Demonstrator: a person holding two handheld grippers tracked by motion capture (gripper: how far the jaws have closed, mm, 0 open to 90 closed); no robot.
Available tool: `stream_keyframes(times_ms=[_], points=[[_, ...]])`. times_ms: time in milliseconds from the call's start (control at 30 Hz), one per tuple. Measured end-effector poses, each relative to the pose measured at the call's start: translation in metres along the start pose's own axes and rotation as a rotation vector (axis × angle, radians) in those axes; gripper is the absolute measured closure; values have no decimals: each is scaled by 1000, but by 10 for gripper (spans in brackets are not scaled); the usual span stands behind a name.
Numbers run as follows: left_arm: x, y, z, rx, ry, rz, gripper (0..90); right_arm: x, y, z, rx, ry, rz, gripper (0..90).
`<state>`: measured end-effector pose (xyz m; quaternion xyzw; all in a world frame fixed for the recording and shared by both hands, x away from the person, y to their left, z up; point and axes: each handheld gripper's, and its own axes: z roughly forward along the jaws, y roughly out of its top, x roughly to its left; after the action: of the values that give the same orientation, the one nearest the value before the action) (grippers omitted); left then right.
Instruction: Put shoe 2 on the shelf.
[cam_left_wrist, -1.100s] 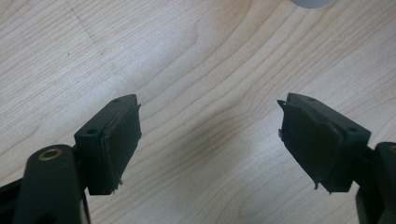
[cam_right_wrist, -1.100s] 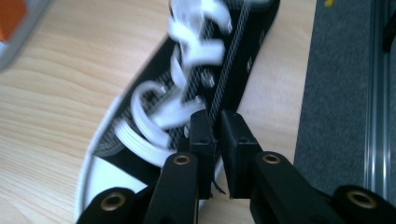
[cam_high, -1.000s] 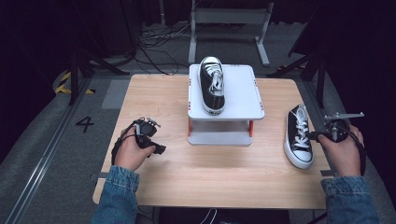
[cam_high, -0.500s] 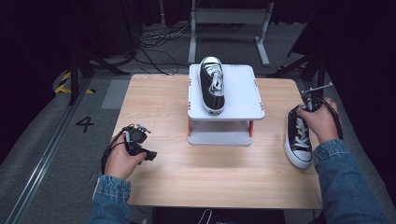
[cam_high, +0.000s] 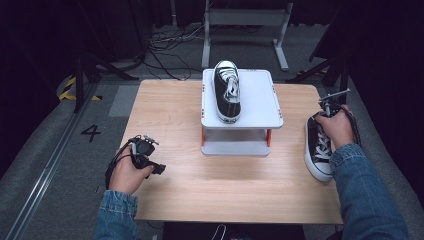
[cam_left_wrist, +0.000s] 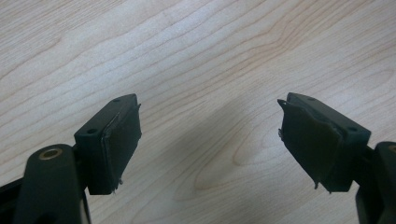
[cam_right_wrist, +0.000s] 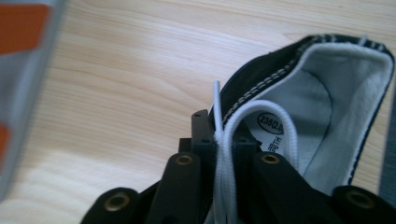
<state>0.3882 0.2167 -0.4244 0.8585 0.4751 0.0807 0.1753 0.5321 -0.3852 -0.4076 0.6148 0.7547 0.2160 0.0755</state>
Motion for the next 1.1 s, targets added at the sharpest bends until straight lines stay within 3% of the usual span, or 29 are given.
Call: stream_keyframes(times_ms=[167, 367, 400, 533, 600, 667, 767, 800, 833, 967, 1100], points=[[-2, 8, 1, -9, -8, 10, 207, 24, -11, -27, -72, 20, -104, 870], [-7, 22, 5, -9, -16, 44, 207, 68, -34, -61, -139, 69, -266, 871], [-8, 23, 6, -12, -18, 46, 208, 83, -43, -69, -141, 99, -319, 871], [-10, 29, 6, -18, -24, 53, 208, 99, -56, -74, -136, 148, -363, 873], [-10, 31, 8, -15, -28, 59, 208, 115, -68, -76, -125, 177, -416, 875], [-10, 32, 9, -10, -27, 63, 209, 131, -79, -76, -111, 161, -479, 878], [-10, 31, 10, -9, -29, 61, 211, 150, -95, -69, -70, 197, -543, 880], [-10, 31, 10, -11, -28, 62, 211, 154, -97, -65, -48, 174, -562, 881], [-9, 31, 9, -13, -26, 63, 210, 157, -99, -62, -21, 155, -575, 880], [-8, 29, 6, -24, -29, 54, 211, 162, -107, -66, 13, 231, -578, 880], [-5, 26, 6, -16, -27, 48, 210, 157, -114, -77, 13, 287, -567, 879]])
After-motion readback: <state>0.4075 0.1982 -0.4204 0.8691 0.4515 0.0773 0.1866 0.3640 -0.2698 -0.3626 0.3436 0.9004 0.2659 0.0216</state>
